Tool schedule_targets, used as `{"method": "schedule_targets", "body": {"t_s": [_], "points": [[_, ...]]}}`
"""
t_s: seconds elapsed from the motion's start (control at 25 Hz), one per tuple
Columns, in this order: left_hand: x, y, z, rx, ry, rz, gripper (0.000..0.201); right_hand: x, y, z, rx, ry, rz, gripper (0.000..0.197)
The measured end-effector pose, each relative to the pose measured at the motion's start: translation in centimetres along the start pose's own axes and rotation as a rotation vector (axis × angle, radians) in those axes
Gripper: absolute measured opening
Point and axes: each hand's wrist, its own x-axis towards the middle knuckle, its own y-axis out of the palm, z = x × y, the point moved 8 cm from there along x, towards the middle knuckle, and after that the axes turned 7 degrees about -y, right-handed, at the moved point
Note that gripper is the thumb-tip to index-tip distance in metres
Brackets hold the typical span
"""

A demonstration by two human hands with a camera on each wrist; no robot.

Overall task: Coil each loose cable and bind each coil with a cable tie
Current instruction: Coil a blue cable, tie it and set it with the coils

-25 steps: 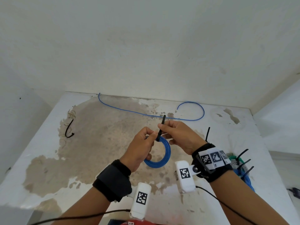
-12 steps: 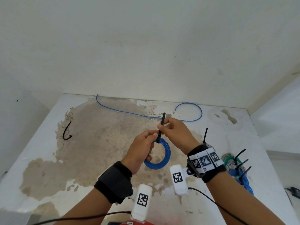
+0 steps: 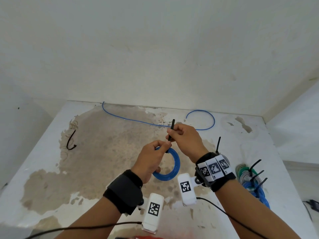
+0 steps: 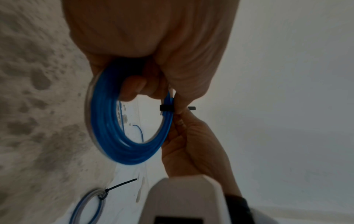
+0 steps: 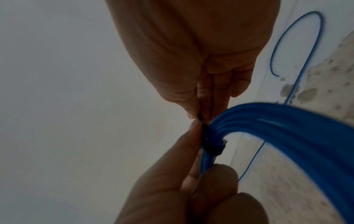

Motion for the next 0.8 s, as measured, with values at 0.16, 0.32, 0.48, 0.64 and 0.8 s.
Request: {"method": "schedule_targets", "body": {"t_s": [0.16,0.32,0.48,0.64,0.8], "points": [[-0.4,-0.4,0.0,0.052,0.086,-0.004,0.025,-1.1,0.4,1.6,0.044,-0.063,-0.032,0.016],[-1.6,-0.8,-1.2,0.137,0.261,0.000,0.020,-1.1,0.1,2.6,0.140,-0.086,-0.024,0.016],[-1.3,0.0,-1.5,0.136,0.267,0.006,0.021,-0.2,0.4,1.2,0.237,0.015,-0.055,0.016],[-0.4,-0.6,-0.8,0.121,0.206,0.008,0.022,-0.1,0.8,0.3,0.237,0.124,0.094,0.021],[0.6,-2.2,0.3,-0.042,0.067,-0.018,0.023,-3.1,1.8,-2.2,0.061,0.277,0.375,0.039]]}}
